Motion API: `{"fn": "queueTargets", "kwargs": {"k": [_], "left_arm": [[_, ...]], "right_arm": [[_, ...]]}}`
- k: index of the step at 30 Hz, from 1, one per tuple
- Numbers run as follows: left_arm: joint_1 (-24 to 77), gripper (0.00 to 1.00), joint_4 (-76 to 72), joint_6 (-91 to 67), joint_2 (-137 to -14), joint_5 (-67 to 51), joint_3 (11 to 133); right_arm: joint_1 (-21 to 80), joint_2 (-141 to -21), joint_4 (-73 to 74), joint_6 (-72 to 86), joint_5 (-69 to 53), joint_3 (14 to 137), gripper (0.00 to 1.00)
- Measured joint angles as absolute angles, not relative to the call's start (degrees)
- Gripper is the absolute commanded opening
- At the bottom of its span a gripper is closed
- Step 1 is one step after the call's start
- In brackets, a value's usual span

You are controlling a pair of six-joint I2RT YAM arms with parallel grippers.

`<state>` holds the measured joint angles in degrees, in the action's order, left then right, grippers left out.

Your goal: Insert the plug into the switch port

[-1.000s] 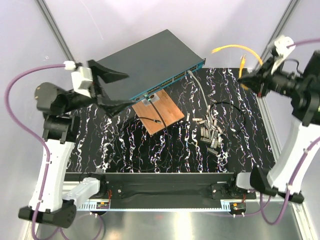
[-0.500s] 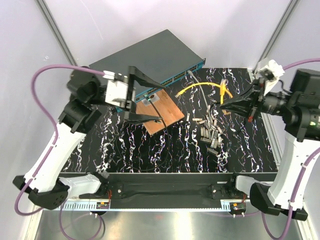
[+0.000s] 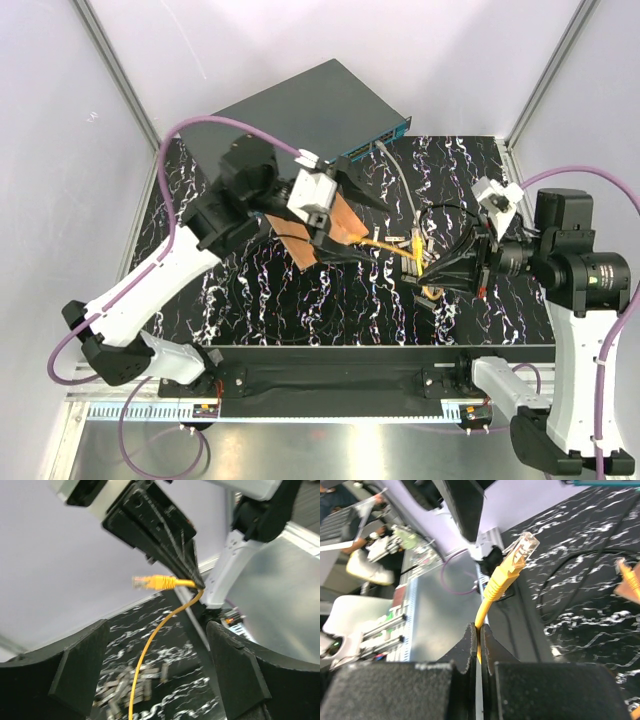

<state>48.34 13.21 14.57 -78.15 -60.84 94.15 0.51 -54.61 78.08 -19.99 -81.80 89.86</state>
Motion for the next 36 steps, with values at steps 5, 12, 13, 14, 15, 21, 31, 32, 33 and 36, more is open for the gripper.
{"fn": "queueTargets", "kwargs": {"k": [5, 12, 13, 14, 15, 21, 31, 32, 33, 36], "left_arm": [[51.7, 0.75, 9.4, 7.9, -79.6, -60.6, 93.7], [54.7, 0.62, -0.1, -7.6, -80.6, -61.6, 90.0], [55.1, 0.61, -1.2, -9.1, -80.7, -61.5, 89.5], [55.1, 0.59, -2.0, -10.4, -80.8, -61.5, 89.0], [55.2, 0.58, -3.2, -11.9, -80.8, -61.5, 88.4], [55.2, 0.6, -8.6, -19.1, -80.8, -61.2, 85.6], [56.0, 0.58, -8.6, -20.9, -80.8, -60.8, 83.5], [56.0, 0.54, -8.8, -21.1, -80.8, -60.8, 83.5], [56.0, 0.53, -9.2, -21.7, -80.8, -60.8, 83.4], [55.9, 0.46, -10.9, -23.6, -80.8, -61.1, 82.7]], "right_arm": [[3.7, -53.4, 78.0, -19.2, -82.0, 87.5, 0.0], [7.3, -52.8, 78.5, -19.6, -80.7, 86.4, 0.0], [8.1, -52.7, 78.9, -19.7, -80.4, 86.4, 0.0], [8.6, -52.7, 79.0, -19.9, -80.1, 86.4, 0.0], [9.3, -52.6, 79.2, -20.2, -79.6, 86.4, 0.0], [12.2, -52.4, 79.5, -21.8, -77.4, 86.1, 0.0], [13.2, -53.1, 79.0, -23.0, -76.9, 86.1, 0.0], [13.2, -53.1, 79.0, -23.0, -76.9, 86.1, 0.0], [13.3, -53.1, 79.0, -23.1, -76.9, 86.1, 0.0], [13.3, -53.2, 78.9, -23.3, -76.9, 86.1, 0.0]]}}
